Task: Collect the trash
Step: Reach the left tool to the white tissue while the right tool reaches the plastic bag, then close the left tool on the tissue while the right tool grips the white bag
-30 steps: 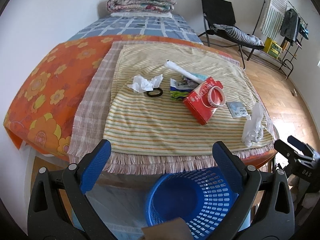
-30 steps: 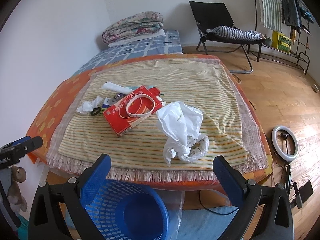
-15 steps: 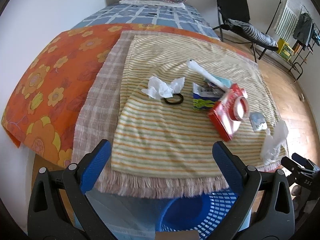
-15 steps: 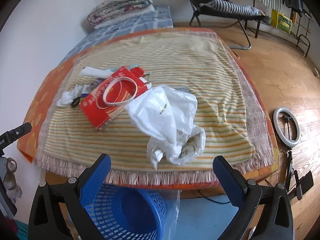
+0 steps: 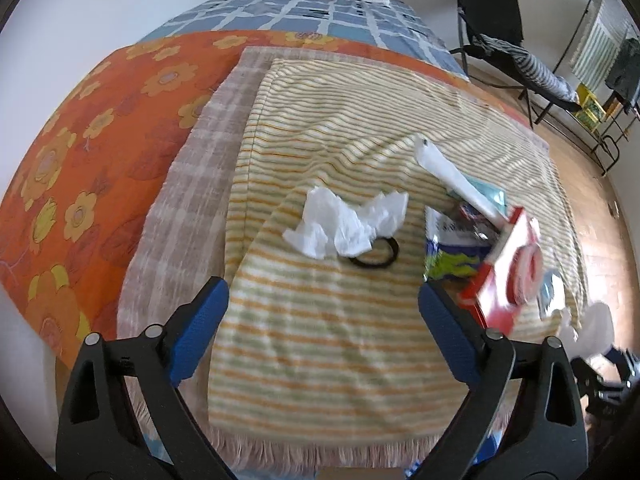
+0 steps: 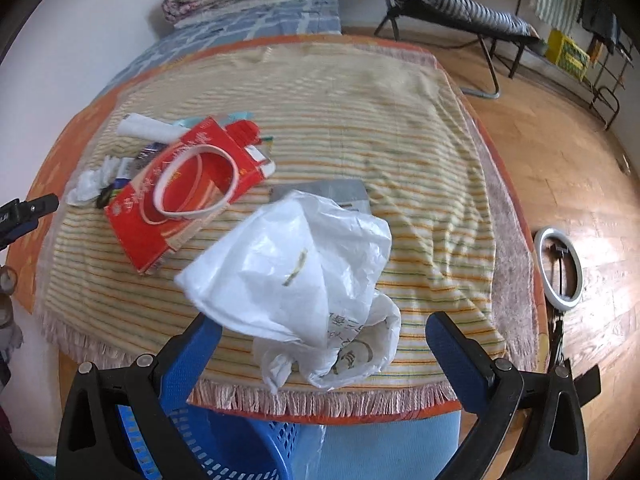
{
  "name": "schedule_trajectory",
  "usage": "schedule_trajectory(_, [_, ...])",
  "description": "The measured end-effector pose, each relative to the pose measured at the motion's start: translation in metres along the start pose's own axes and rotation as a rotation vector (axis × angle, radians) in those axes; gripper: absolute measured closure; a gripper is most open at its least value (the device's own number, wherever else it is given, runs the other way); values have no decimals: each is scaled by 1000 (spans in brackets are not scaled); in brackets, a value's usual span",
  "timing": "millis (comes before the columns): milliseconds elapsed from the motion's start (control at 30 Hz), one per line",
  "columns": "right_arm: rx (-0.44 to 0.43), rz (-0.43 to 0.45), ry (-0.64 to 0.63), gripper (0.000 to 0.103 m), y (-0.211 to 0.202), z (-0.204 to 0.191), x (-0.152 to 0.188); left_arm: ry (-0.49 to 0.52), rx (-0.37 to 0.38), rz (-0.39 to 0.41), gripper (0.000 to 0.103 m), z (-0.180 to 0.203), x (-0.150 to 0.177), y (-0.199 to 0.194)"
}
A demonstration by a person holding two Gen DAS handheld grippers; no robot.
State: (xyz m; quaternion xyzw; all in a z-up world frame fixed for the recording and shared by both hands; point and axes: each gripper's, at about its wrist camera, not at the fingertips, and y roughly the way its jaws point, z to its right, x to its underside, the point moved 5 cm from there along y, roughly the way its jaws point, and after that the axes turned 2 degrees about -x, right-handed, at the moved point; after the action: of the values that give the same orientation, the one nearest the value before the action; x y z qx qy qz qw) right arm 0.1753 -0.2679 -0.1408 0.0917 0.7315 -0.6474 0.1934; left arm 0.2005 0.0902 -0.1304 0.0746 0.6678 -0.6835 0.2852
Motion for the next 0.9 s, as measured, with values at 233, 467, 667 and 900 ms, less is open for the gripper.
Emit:
schedule_trajectory(233, [11,-28,19,0,11,3,3,-22,-9,-14,18,0,-16,33])
schedule_trajectory(467, [18,-48,0,6,19,-2,6,-24,0,-29,39,0,-20,52])
schedule_trajectory(667, [4,-67,0,18,24,-5,9,-37,22,-45,64,-1,-18,60])
schedule_trajectory(900, [-7,-73,29,31,23,0,10,1,16,-16,79,5,-18,53])
